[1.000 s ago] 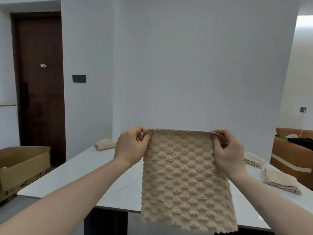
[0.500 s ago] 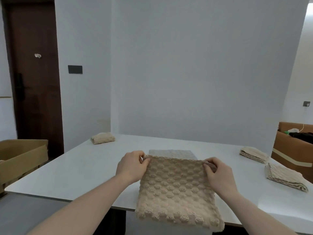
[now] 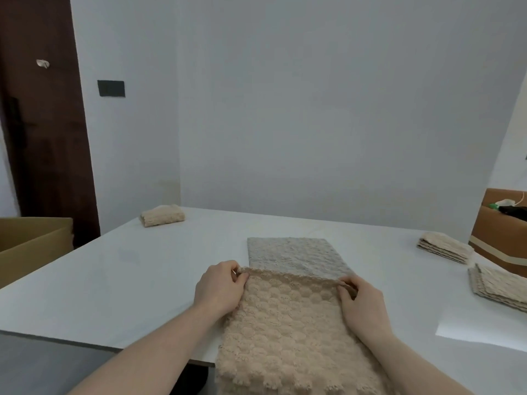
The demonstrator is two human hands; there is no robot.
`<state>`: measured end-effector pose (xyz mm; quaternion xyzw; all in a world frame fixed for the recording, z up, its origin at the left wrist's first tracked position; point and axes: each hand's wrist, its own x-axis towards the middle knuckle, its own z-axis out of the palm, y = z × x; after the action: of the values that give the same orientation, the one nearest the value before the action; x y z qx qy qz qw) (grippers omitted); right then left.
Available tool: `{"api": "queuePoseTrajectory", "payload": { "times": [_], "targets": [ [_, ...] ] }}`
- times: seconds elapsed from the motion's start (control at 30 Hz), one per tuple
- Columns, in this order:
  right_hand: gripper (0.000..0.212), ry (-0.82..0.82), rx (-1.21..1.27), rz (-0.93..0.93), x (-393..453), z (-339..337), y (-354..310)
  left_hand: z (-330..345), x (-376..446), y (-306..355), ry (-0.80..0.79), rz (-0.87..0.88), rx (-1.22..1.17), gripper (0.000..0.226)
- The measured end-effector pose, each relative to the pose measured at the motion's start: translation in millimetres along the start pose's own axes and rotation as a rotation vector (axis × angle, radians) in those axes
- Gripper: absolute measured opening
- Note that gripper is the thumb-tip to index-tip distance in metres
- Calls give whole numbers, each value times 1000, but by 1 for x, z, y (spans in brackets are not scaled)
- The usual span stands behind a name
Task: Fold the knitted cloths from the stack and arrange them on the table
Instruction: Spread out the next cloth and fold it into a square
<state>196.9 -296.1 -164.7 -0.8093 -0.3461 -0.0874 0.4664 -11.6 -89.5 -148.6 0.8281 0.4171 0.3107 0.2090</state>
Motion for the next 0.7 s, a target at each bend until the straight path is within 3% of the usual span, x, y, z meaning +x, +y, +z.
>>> {"api": "queuePoseTrajectory", "payload": {
  "times": [0.3, 0.7],
  "targets": [
    [17, -12, -71, -12, 2, 7, 5, 22, 1, -11, 33, 26, -10, 22],
    [23, 62, 8, 40, 17, -2, -4, 10, 7, -3, 56, 15, -177, 11]
  ]
}}
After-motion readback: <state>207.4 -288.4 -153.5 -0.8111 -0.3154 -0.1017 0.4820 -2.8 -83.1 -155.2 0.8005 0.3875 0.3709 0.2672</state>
